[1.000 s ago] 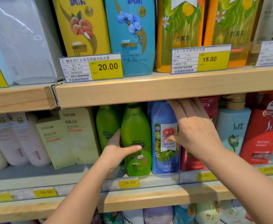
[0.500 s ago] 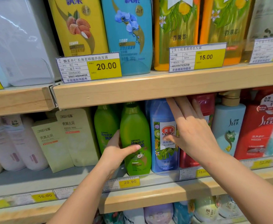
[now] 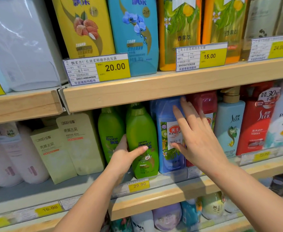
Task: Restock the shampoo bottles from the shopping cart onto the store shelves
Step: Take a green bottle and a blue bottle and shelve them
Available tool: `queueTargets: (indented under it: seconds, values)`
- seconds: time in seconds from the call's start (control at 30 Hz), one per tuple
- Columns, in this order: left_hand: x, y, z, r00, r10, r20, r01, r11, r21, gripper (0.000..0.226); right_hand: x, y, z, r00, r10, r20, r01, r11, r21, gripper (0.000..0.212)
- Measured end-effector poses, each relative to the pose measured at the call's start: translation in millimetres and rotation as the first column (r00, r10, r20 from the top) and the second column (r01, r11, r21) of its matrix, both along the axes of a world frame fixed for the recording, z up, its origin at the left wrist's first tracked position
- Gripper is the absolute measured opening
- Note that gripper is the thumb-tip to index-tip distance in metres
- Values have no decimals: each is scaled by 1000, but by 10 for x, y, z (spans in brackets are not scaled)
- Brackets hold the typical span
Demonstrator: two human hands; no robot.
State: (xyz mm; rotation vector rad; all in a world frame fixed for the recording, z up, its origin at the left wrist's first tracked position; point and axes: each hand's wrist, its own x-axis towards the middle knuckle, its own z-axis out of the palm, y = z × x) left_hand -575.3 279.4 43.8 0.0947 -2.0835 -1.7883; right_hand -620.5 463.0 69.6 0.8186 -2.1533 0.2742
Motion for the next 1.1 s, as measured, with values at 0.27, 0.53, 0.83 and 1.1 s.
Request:
queueTargets:
  seconds: [0.27, 0.53, 0.83, 1.1]
  values:
    - [-2, -37, -12, 1000, -9, 24, 11, 998, -59, 38, 167, 133, -199, 998, -13, 56, 17, 998, -67, 97]
    - [189, 42, -29, 991, 131, -33, -135, 961, -243, 80, 251, 281, -311, 993, 79, 86, -79, 997, -4, 94]
    - [1162, 509, -204, 922, 344, -177, -386, 812, -438, 50, 531, 402, -585, 922, 340, 185, -355, 933, 53, 75]
    - [2476, 786, -849, 755, 654, -31, -502, 548, -669, 46, 1235, 183, -1161, 707, 552, 442, -637, 768, 61, 67]
